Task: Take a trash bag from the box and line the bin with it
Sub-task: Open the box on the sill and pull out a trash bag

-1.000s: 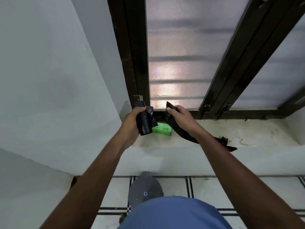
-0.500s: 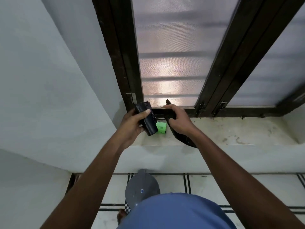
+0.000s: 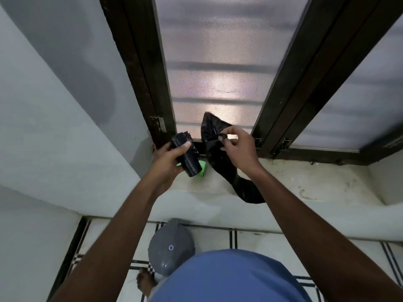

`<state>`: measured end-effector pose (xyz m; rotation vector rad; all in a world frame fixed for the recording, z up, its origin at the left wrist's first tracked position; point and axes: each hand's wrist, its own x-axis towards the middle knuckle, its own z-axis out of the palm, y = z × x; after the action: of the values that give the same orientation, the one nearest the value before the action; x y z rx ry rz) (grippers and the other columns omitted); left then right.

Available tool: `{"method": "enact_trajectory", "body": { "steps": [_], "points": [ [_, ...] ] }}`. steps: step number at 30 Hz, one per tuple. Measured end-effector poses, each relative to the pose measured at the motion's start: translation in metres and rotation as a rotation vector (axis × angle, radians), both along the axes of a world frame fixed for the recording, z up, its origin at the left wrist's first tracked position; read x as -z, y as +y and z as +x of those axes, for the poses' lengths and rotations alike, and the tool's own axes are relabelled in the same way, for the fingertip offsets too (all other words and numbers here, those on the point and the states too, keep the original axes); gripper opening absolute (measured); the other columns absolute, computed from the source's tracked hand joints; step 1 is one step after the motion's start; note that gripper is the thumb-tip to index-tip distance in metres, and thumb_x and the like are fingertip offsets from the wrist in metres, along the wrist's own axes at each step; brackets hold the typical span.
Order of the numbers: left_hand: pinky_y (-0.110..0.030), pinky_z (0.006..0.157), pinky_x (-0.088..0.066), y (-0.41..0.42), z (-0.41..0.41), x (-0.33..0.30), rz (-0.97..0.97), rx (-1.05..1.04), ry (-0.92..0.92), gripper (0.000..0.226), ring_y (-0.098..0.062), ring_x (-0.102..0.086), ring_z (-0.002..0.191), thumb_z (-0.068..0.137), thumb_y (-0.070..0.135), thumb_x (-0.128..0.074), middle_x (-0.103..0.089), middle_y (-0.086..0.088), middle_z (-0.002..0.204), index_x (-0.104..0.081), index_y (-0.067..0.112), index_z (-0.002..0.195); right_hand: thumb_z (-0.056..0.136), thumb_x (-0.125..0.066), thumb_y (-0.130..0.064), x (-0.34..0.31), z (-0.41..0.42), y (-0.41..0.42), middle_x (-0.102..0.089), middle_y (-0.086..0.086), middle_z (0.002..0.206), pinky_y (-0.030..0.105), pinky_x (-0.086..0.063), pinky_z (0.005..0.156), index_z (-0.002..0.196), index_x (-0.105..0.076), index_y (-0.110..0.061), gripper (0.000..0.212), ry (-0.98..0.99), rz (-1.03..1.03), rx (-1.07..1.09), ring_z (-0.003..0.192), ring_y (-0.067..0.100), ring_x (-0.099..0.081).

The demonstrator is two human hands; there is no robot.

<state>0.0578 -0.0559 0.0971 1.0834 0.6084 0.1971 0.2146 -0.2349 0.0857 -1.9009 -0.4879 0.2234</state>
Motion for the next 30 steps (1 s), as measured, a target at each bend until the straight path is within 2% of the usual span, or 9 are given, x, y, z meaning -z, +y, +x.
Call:
{"method": "enact_trajectory", "body": {
  "steps": [4,7,10,13,21,24,26,28,30],
  "points": [
    [-0.056,0.107,-0.060,-0.007,0.005,0.008,-0.014,-0.033,0.013,0.046,-0.043,-0.073,0.124,0.102,0.020,-0.076,-0.074,-0.020,0.138,-0.065,0.008,0.145,0.104,-0.067,-0.007,0.014,0.005,-0.009,-0.078,0.008,0.103,0.022,-0.054,0.070,0.109,-0.072,-0.019,0.014,-0.104,0.065,-0.022,0.079,0.003,-0.073],
    [-0.053,0.105,-0.061,-0.013,0.006,0.010,-0.024,-0.043,0.007,0.046,-0.041,-0.075,0.118,0.103,0.018,-0.073,-0.075,-0.018,0.128,-0.064,0.005,0.146,0.102,-0.070,-0.008,0.044,0.009,-0.021,-0.074,0.011,0.129,0.044,-0.061,0.100,0.124,-0.076,-0.009,0.023,-0.274,-0.103,-0.117,0.121,0.024,-0.073],
    [-0.052,0.104,-0.062,-0.019,0.006,0.011,-0.026,-0.050,0.013,0.045,-0.037,-0.075,0.115,0.104,0.017,-0.072,-0.076,-0.014,0.124,-0.063,0.004,0.146,0.103,-0.069,-0.010,0.087,0.012,-0.035,-0.030,0.013,0.182,0.052,-0.034,0.134,0.149,-0.065,-0.002,0.047,-0.179,-0.385,-0.332,0.170,0.029,-0.023],
    [-0.047,0.098,-0.064,-0.022,0.008,0.012,-0.013,-0.046,0.019,0.045,-0.035,-0.077,0.113,0.104,0.017,-0.072,-0.077,-0.013,0.124,-0.063,0.004,0.146,0.102,-0.066,-0.010,0.115,0.013,-0.039,-0.001,0.012,0.187,0.065,-0.025,0.134,0.142,-0.068,-0.005,0.041,-0.284,-0.454,-0.414,0.174,0.032,0.007],
    [-0.042,0.105,-0.047,-0.032,0.008,0.017,0.171,-0.061,0.158,0.038,-0.019,-0.068,0.127,0.096,0.035,-0.081,-0.078,0.000,0.134,-0.074,0.023,0.132,0.105,-0.056,-0.003,0.092,-0.009,-0.027,-0.035,0.012,0.179,0.043,-0.022,0.137,0.157,-0.061,-0.009,0.053,-0.261,-0.342,-0.187,0.170,0.031,-0.023],
    [-0.038,0.101,-0.050,-0.029,0.005,0.020,0.136,-0.046,0.128,0.042,-0.022,-0.071,0.125,0.097,0.029,-0.081,-0.078,-0.007,0.135,-0.072,0.017,0.135,0.109,-0.064,-0.037,0.063,-0.023,-0.019,-0.070,-0.003,0.146,0.048,-0.047,0.124,0.145,-0.072,-0.019,0.040,0.154,-0.068,-0.160,0.139,0.015,-0.062],
    [-0.038,0.101,-0.058,-0.026,0.003,0.022,0.080,-0.040,0.102,0.046,-0.029,-0.072,0.128,0.096,0.021,-0.082,-0.075,-0.014,0.138,-0.068,0.010,0.138,0.095,-0.072,-0.066,0.043,-0.028,-0.015,-0.077,-0.009,0.135,0.044,-0.055,0.117,0.142,-0.072,-0.026,0.061,0.483,0.092,-0.231,0.129,0.010,-0.071],
    [-0.040,0.101,-0.062,-0.023,-0.001,0.021,0.029,-0.019,0.079,0.049,-0.035,-0.074,0.127,0.095,0.013,-0.083,-0.073,-0.018,0.141,-0.063,0.007,0.139,0.083,-0.086,-0.063,0.034,-0.031,-0.014,-0.076,-0.001,0.137,0.044,-0.062,0.109,0.145,-0.069,-0.029,0.073,0.598,0.131,-0.317,0.127,0.017,-0.075],
    [-0.044,0.104,-0.063,-0.021,-0.004,0.021,-0.004,0.010,0.068,0.053,-0.037,-0.075,0.125,0.095,0.007,-0.082,-0.072,-0.019,0.142,-0.058,0.006,0.143,0.082,-0.097,-0.041,0.035,-0.032,-0.015,-0.074,0.009,0.138,0.049,-0.066,0.101,0.143,-0.068,-0.028,0.069,0.619,0.165,-0.376,0.124,0.025,-0.077]
  ]
}}
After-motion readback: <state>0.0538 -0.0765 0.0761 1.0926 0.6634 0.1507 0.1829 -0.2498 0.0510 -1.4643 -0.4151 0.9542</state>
